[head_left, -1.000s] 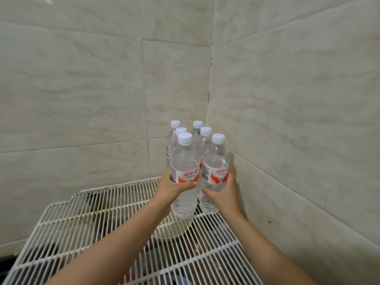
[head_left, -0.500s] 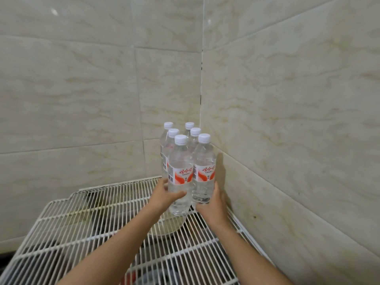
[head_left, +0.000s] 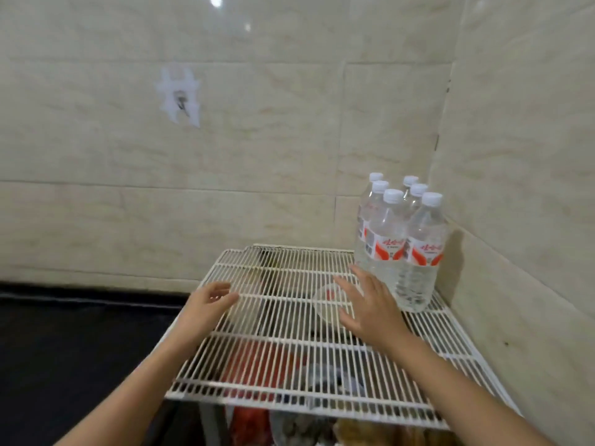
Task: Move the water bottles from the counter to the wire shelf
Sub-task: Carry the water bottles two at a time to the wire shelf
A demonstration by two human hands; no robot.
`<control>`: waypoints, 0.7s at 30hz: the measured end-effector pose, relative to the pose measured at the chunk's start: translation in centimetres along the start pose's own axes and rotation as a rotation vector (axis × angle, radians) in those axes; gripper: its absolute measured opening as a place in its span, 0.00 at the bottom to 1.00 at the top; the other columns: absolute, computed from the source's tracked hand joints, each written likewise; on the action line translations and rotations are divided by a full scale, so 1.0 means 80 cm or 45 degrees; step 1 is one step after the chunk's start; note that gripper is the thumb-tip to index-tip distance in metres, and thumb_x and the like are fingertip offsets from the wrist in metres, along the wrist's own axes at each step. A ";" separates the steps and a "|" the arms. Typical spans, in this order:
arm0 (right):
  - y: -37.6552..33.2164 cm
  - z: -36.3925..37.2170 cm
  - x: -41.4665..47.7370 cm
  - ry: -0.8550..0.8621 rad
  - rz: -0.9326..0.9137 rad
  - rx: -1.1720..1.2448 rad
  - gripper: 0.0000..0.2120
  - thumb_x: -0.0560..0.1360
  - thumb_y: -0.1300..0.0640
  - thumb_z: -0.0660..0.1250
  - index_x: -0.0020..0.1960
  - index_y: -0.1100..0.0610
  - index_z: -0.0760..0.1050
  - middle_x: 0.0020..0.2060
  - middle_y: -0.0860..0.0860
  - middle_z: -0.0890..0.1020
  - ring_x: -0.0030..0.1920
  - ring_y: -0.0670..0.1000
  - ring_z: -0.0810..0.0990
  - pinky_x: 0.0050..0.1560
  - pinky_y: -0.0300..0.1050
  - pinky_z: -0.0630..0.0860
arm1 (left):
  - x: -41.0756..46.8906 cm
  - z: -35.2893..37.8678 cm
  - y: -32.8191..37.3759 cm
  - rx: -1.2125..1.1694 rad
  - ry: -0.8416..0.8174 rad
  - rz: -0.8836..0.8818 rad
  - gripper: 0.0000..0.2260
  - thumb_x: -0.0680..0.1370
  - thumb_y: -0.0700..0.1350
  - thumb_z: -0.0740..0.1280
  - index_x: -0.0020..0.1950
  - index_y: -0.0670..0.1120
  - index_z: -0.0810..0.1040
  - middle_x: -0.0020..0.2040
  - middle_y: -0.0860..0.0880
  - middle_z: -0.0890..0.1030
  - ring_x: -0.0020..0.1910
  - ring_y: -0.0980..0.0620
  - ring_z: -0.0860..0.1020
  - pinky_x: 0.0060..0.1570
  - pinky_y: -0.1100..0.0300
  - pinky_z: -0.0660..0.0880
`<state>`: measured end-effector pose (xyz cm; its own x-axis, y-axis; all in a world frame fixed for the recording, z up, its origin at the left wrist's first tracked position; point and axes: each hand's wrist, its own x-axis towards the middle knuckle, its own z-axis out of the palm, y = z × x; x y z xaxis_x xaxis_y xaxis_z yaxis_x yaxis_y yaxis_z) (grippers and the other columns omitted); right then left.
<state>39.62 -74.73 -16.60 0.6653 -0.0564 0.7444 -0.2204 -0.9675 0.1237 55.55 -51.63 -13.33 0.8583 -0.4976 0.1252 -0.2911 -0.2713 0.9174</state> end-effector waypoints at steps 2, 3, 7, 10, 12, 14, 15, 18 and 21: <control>-0.020 -0.003 0.014 -0.044 -0.069 0.061 0.24 0.66 0.48 0.63 0.60 0.54 0.67 0.55 0.60 0.80 0.54 0.58 0.79 0.47 0.52 0.79 | -0.026 -0.056 -0.017 0.044 0.196 0.007 0.09 0.75 0.39 0.65 0.54 0.38 0.77 0.44 0.45 0.80 0.43 0.51 0.78 0.42 0.63 0.75; -0.036 -0.004 0.022 -0.072 -0.086 0.100 0.24 0.66 0.48 0.63 0.60 0.54 0.68 0.55 0.60 0.80 0.54 0.59 0.80 0.47 0.53 0.79 | -0.038 -0.082 -0.027 0.077 0.295 0.005 0.09 0.75 0.38 0.65 0.54 0.38 0.77 0.43 0.45 0.80 0.41 0.53 0.77 0.41 0.59 0.75; -0.130 -0.001 0.042 -0.094 -0.165 0.237 0.22 0.68 0.46 0.57 0.60 0.53 0.68 0.55 0.59 0.80 0.53 0.59 0.81 0.49 0.54 0.78 | -0.078 -0.163 -0.072 0.173 0.531 -0.075 0.11 0.74 0.40 0.66 0.55 0.37 0.78 0.50 0.40 0.81 0.50 0.44 0.78 0.51 0.53 0.72; -0.228 -0.007 0.044 -0.038 -0.327 0.355 0.22 0.68 0.46 0.58 0.59 0.54 0.69 0.54 0.59 0.81 0.57 0.56 0.75 0.50 0.52 0.79 | -0.134 -0.226 -0.106 0.211 0.651 -0.124 0.10 0.74 0.40 0.66 0.54 0.38 0.78 0.51 0.40 0.80 0.49 0.45 0.77 0.50 0.54 0.71; -0.295 -0.016 0.047 0.008 -0.381 0.436 0.22 0.68 0.46 0.59 0.58 0.54 0.69 0.53 0.58 0.81 0.56 0.53 0.70 0.49 0.50 0.79 | -0.183 -0.281 -0.129 0.243 0.737 -0.181 0.10 0.74 0.40 0.67 0.54 0.38 0.78 0.51 0.39 0.80 0.47 0.43 0.78 0.47 0.53 0.70; -0.361 -0.024 0.049 -0.007 -0.397 0.509 0.22 0.68 0.46 0.59 0.59 0.54 0.70 0.53 0.58 0.81 0.56 0.52 0.72 0.48 0.48 0.79 | -0.239 -0.341 -0.153 0.261 0.835 -0.254 0.10 0.74 0.40 0.67 0.53 0.38 0.78 0.50 0.38 0.80 0.47 0.39 0.78 0.45 0.51 0.71; -0.397 -0.029 0.049 -0.034 -0.413 0.531 0.22 0.69 0.45 0.60 0.58 0.54 0.72 0.54 0.58 0.81 0.56 0.53 0.74 0.47 0.47 0.79 | -0.270 -0.372 -0.164 0.267 0.883 -0.295 0.10 0.74 0.40 0.66 0.53 0.38 0.78 0.51 0.38 0.81 0.47 0.40 0.78 0.45 0.50 0.72; -0.503 -0.039 0.039 -0.142 -0.518 0.571 0.23 0.64 0.45 0.70 0.56 0.54 0.77 0.53 0.56 0.81 0.52 0.54 0.81 0.43 0.45 0.80 | -0.368 -0.452 -0.193 0.335 0.994 -0.384 0.11 0.74 0.39 0.66 0.54 0.37 0.78 0.52 0.37 0.80 0.51 0.40 0.78 0.49 0.49 0.73; -0.604 -0.044 0.019 -0.239 -0.586 0.619 0.27 0.57 0.45 0.77 0.53 0.54 0.79 0.51 0.56 0.82 0.49 0.53 0.83 0.40 0.44 0.80 | -0.460 -0.512 -0.220 0.360 1.104 -0.482 0.11 0.74 0.39 0.66 0.54 0.37 0.78 0.54 0.37 0.79 0.53 0.40 0.77 0.53 0.49 0.73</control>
<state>48.74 -27.18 -19.12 0.7360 0.3869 0.5555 0.4292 -0.9013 0.0591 46.36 5.21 -18.62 0.8952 0.4083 0.1788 0.0736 -0.5309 0.8442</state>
